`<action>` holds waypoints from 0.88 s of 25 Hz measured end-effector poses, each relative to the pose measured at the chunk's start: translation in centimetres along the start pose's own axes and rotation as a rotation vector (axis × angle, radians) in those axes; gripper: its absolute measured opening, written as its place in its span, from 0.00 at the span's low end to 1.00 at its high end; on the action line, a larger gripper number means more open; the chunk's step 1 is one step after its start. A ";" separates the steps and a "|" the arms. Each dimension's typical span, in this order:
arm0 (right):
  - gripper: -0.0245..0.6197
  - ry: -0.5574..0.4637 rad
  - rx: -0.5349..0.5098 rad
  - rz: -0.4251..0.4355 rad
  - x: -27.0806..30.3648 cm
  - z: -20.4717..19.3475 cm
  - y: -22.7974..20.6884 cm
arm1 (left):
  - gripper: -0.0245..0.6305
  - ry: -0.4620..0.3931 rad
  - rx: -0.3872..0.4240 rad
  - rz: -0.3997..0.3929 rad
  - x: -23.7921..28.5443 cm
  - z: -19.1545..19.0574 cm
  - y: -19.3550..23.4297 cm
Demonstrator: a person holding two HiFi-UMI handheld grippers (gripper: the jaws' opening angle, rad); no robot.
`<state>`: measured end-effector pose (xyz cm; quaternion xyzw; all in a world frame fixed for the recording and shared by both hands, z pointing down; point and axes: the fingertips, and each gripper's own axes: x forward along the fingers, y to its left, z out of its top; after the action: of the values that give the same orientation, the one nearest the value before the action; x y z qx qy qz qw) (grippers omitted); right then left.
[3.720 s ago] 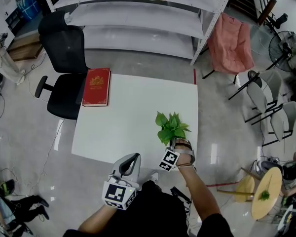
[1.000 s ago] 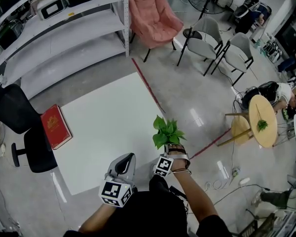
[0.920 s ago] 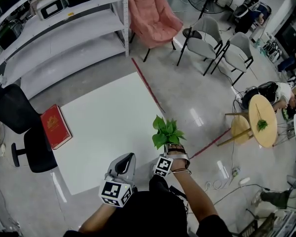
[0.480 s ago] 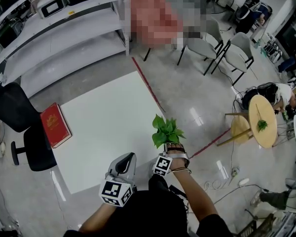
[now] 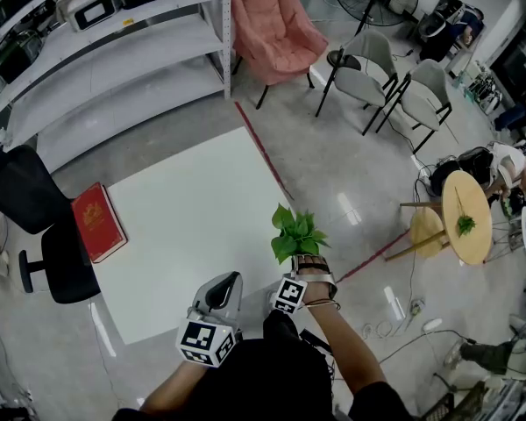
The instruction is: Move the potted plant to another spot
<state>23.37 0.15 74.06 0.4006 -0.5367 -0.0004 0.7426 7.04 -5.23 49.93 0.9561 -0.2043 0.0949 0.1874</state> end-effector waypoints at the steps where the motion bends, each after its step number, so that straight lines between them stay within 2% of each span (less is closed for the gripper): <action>1: 0.09 -0.002 0.004 0.001 0.0 0.0 0.0 | 0.06 0.000 -0.001 0.000 0.0 0.0 0.0; 15: 0.09 -0.040 0.052 -0.026 -2.0 -0.1 -0.4 | 0.06 0.004 -0.012 -0.007 0.3 -0.1 -0.3; 19: 0.09 -0.072 0.119 -0.045 -3.7 -0.2 -1.1 | 0.07 0.003 -0.010 -0.010 0.2 -0.1 -0.8; 22: 0.09 -0.115 0.232 -0.031 -4.7 -0.4 -1.5 | 0.06 0.002 -0.008 -0.013 0.4 -0.1 -1.1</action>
<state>22.30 1.41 69.39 0.4914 -0.5685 0.0274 0.6592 7.88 -4.44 49.83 0.9566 -0.1983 0.0936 0.1919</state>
